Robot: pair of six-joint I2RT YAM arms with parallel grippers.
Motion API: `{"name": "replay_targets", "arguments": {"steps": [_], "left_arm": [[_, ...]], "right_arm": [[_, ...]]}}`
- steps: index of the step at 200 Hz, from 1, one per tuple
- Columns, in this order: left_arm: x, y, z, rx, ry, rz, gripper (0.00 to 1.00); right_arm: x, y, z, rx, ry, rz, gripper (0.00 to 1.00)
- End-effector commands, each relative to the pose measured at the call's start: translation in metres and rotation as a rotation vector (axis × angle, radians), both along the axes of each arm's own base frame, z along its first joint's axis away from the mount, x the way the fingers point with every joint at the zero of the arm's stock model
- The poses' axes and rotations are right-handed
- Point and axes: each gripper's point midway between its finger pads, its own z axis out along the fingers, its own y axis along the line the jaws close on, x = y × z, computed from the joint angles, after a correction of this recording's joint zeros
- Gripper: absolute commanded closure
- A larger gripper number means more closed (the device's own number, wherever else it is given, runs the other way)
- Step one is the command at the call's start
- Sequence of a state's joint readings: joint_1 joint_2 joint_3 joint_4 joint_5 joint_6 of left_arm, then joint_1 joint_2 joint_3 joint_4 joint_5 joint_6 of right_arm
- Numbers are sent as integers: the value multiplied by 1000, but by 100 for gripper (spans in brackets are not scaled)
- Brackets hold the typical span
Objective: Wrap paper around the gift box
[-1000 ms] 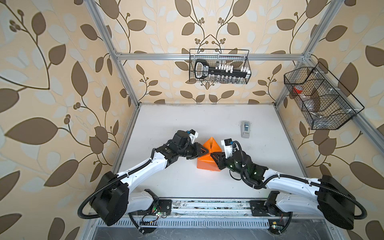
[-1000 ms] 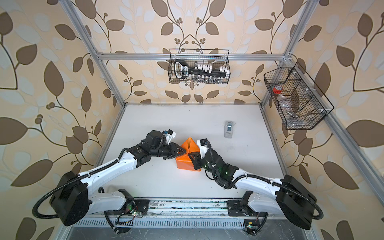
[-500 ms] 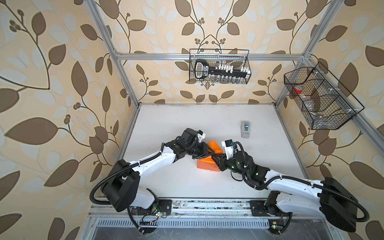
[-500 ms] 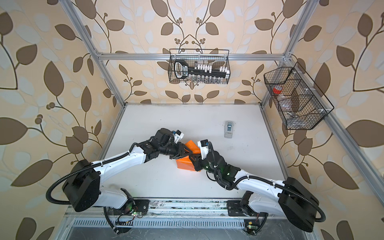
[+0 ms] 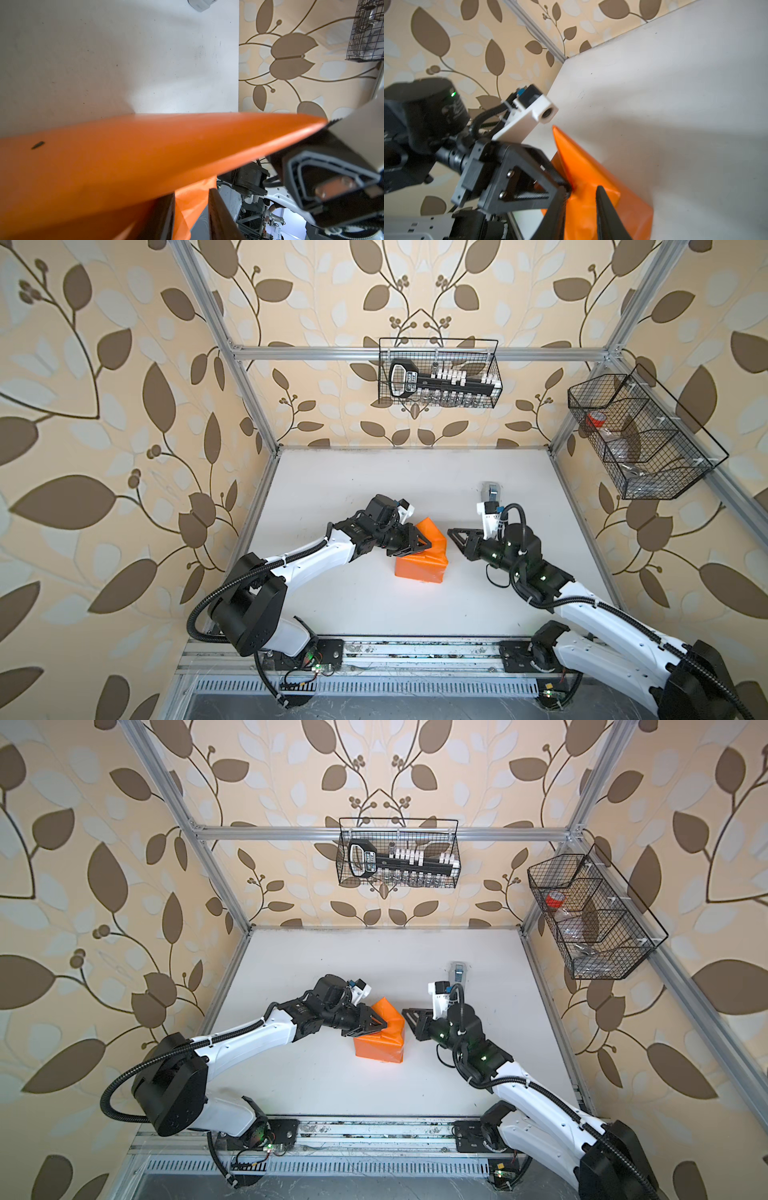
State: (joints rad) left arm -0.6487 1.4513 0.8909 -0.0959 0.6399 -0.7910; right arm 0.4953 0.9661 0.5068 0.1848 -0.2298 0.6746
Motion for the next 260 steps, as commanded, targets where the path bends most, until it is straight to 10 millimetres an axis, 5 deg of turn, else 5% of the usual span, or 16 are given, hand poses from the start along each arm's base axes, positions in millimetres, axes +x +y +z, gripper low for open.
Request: {"name": "replay_targets", "arguments": {"steps": [1, 44, 91, 173, 224, 260], "left_arm": [[-37, 22, -62, 200, 199, -18, 69], [-37, 23, -60, 195, 195, -18, 69], [-39, 22, -57, 184, 187, -26, 69], [-39, 14, -30, 122, 153, -60, 65], [-39, 11, 27, 15, 50, -61, 60], [-47, 15, 7, 33, 119, -65, 63]], "right_arm": [[12, 5, -16, -28, 101, 81, 74], [38, 53, -42, -2, 221, 283, 81], [34, 81, -33, 45, 189, 382, 80], [14, 90, -19, 36, 157, 425, 79], [6, 92, -16, 35, 152, 437, 80], [6, 90, -12, 33, 138, 427, 80]]}}
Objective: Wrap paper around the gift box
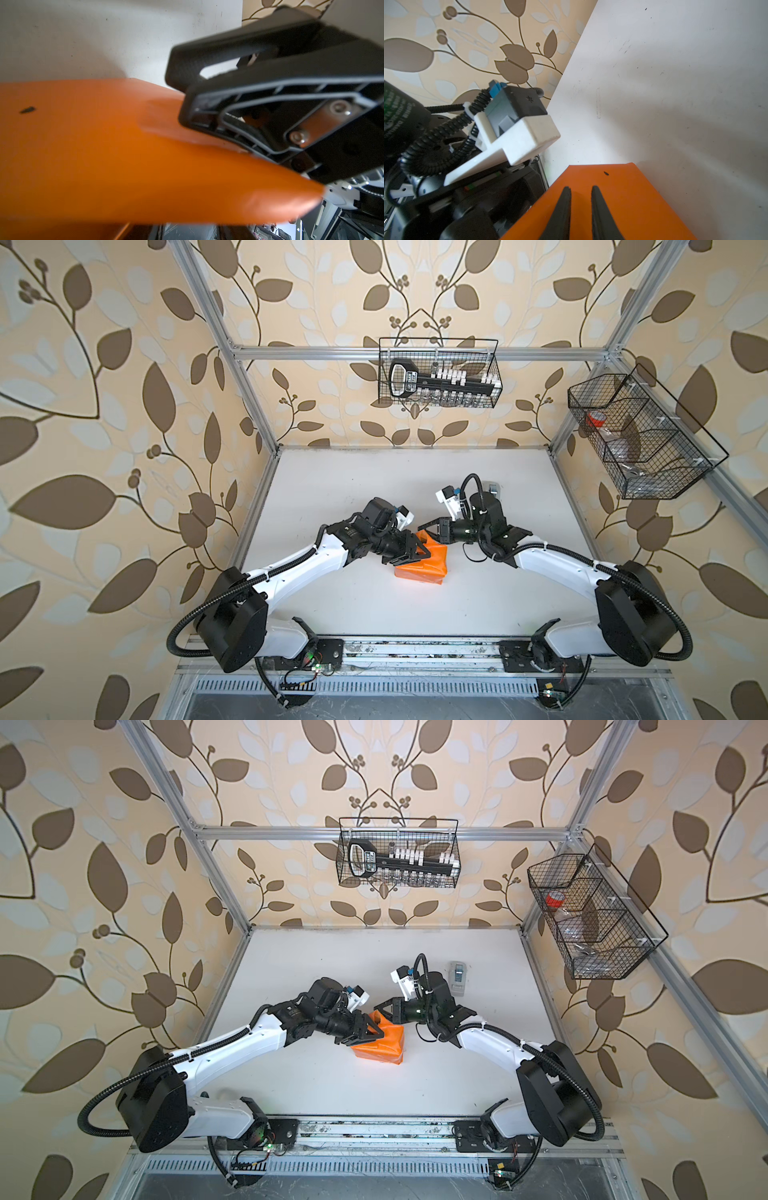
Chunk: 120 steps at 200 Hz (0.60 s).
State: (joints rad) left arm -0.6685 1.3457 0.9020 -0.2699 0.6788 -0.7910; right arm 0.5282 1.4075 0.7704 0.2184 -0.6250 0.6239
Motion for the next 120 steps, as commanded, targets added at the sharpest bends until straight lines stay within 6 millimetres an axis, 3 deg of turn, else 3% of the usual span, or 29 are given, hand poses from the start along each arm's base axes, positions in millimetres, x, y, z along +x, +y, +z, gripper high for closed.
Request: {"name": "replay_targets", "arguments": {"steps": [1, 55, 120], "left_arm": [[-14, 5, -12, 23, 58, -16, 63], [-6, 8, -33, 75, 51, 12, 69], [-7, 0, -41, 33, 44, -31, 74]], "right_arm": [[-4, 0, 7, 0, -23, 13, 80], [-5, 2, 12, 9, -25, 17, 80], [-25, -1, 15, -4, -27, 19, 80]]}}
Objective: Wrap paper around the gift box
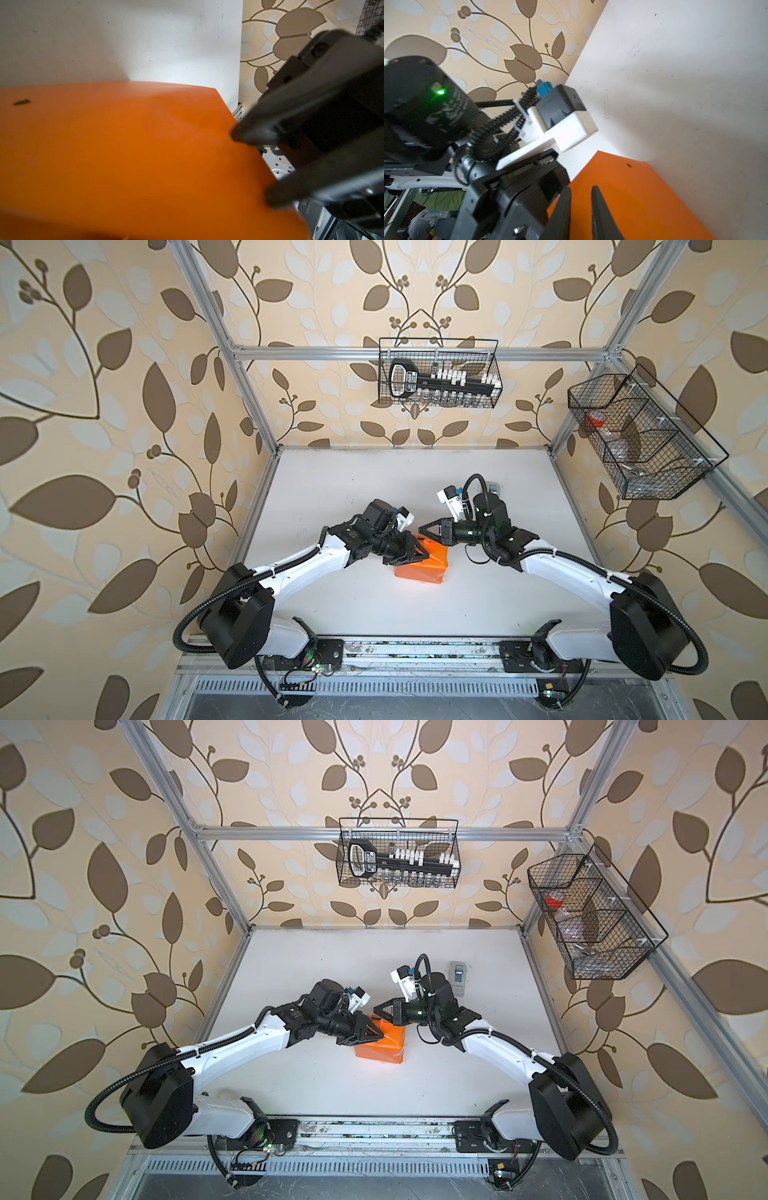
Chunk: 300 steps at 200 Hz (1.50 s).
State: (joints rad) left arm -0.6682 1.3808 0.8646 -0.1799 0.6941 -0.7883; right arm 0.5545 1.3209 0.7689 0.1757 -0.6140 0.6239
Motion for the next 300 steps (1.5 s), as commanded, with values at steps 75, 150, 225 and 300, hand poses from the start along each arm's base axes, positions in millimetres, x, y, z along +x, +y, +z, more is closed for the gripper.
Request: {"name": "replay_targets", "arguments": {"steps": [75, 150, 225, 300], "left_arm": [[-20, -3, 6, -61, -18, -117, 74], [-16, 13, 96, -174, -100, -46, 68], [49, 2, 73, -116, -32, 126, 76], [62, -7, 15, -25, 48, 152, 77]], "right_arm": [[-31, -5, -37, -27, 59, -2, 80], [-33, -7, -54, -51, 80, -8, 81], [-36, -12, -70, -85, 92, -26, 82], [-42, -14, -58, -52, 58, -6, 70]]}}
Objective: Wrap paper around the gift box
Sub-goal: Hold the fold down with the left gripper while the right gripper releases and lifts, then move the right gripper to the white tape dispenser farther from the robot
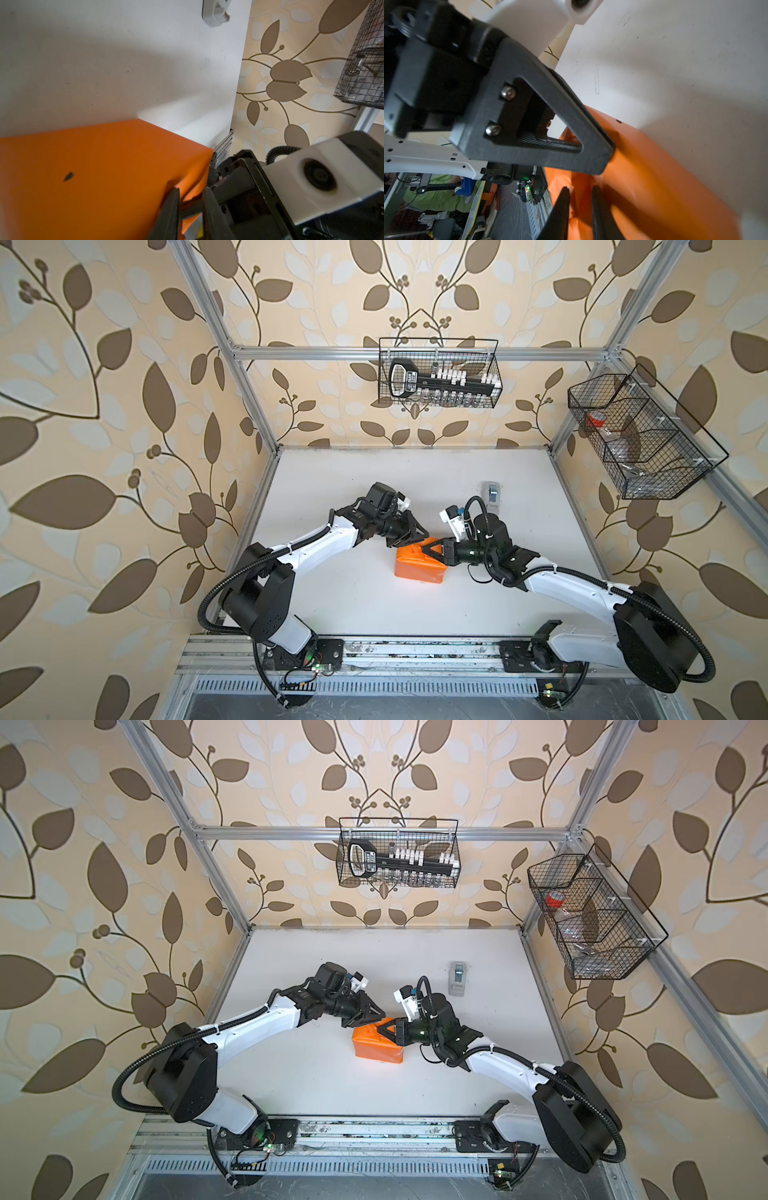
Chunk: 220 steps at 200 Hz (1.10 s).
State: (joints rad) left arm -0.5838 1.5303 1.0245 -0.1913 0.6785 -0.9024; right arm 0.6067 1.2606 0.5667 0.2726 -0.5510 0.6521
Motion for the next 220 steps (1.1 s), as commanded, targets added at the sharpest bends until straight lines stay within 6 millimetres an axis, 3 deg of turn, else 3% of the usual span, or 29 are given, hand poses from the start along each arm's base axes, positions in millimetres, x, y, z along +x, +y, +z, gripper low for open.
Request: {"name": "replay_targets", "arguments": {"steps": [1, 34, 70, 88, 103, 119, 139, 155, 183, 220], "left_arm": [[1, -5, 9, -21, -42, -6, 77], [-14, 6, 1, 28, -12, -25, 77], [-32, 14, -9, 60, 2, -86, 76], [-38, 14, -16, 60, 25, -110, 76], [-43, 14, -21, 58, 36, -123, 76], [-45, 17, -23, 62, 38, -127, 76], [-46, 16, -22, 51, 29, -132, 76], [-45, 15, -20, 43, 24, -135, 76], [-46, 14, -22, 40, 19, -139, 76], [-48, 17, -31, 49, 20, -130, 77]], "right_arm": [[-9, -5, -9, -12, 11, 9, 70], [-4, -15, -3, 40, 18, -30, 56], [4, -23, 11, 67, 13, -59, 57], [15, -35, 25, 63, -8, -120, 64], [32, -60, 32, 20, -5, -246, 67], [51, -92, 43, -1, -10, -380, 81], [72, -135, 49, 40, 20, -511, 73], [88, -170, 44, 68, 67, -608, 66], [117, -231, 5, 15, 217, -788, 60], [151, -260, -31, -194, 248, -805, 62]]}}
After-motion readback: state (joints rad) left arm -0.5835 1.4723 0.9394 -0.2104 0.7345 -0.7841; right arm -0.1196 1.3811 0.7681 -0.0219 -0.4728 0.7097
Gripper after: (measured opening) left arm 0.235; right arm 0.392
